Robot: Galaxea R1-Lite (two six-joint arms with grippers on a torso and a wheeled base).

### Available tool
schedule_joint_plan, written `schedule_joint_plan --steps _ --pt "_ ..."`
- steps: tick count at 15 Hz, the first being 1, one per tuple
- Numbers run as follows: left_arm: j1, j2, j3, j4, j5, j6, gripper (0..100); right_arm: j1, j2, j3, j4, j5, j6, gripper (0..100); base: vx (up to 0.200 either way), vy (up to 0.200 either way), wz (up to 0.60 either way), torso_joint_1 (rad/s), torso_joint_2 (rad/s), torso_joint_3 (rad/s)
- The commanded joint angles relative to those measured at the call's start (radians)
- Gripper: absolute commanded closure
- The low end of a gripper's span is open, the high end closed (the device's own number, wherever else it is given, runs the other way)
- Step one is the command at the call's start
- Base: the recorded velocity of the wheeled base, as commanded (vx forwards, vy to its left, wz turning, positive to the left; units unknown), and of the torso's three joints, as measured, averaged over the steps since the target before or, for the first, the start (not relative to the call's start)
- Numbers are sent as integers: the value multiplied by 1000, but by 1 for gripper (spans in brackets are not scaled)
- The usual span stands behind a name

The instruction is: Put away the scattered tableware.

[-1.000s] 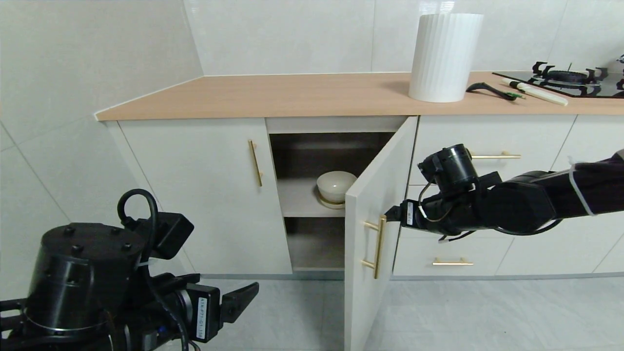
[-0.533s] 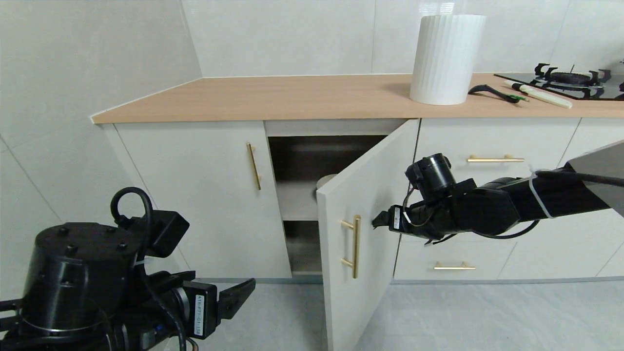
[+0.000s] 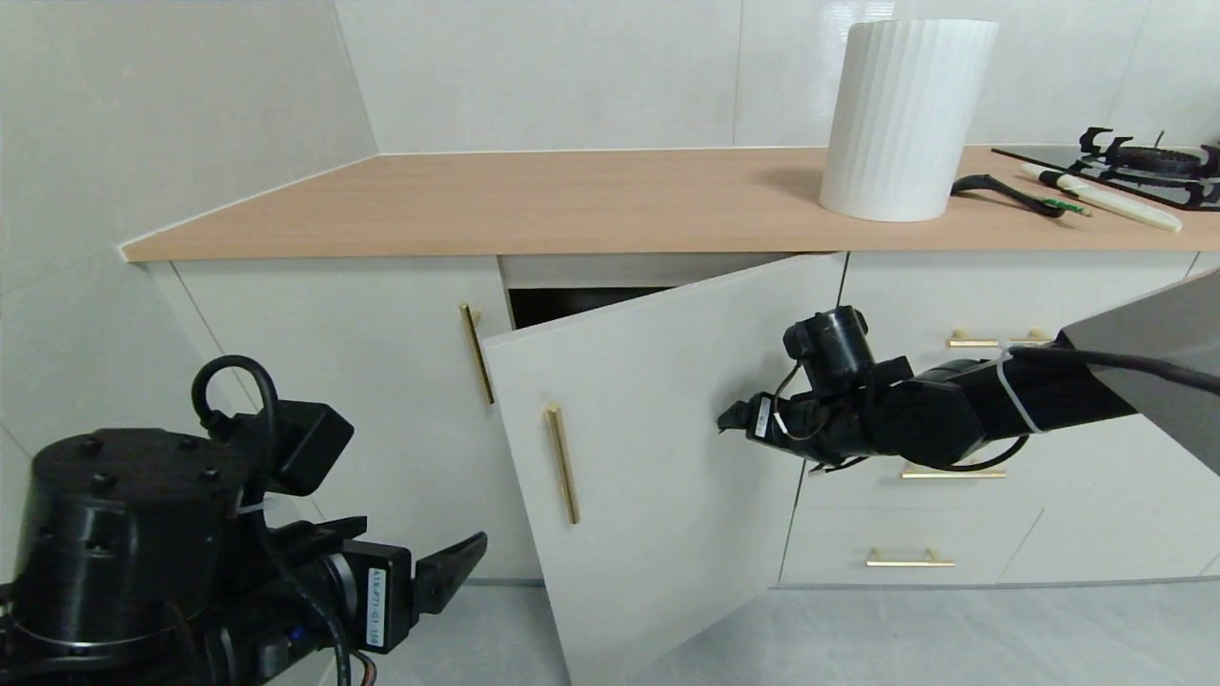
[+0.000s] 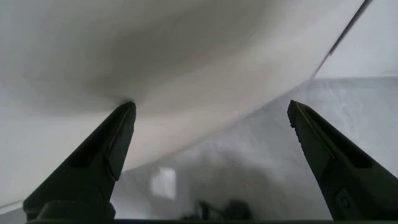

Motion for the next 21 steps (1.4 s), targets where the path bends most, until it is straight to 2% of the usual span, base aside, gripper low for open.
schedule_joint_plan --steps 1,5,9,11,21 --pt "0 -57 1 0 11 25 0 2 29 -5 -27 -12 13 0 0 0 0 0 0 0" --pt "0 -56 6 0 11 33 0 5 78 -34 -164 -106 79 0 0 0 0 0 0 0" --pt "0 -48 6 0 11 32 0 5 101 -54 -228 -138 106 0 0 0 0 0 0 0" --pt "0 -42 8 0 11 30 0 2 139 -94 -265 -210 106 0 0 0 0 0 0 0" --pt "0 -34 6 0 9 27 0 -31 161 -139 -268 -230 108 0 0 0 0 0 0 0"
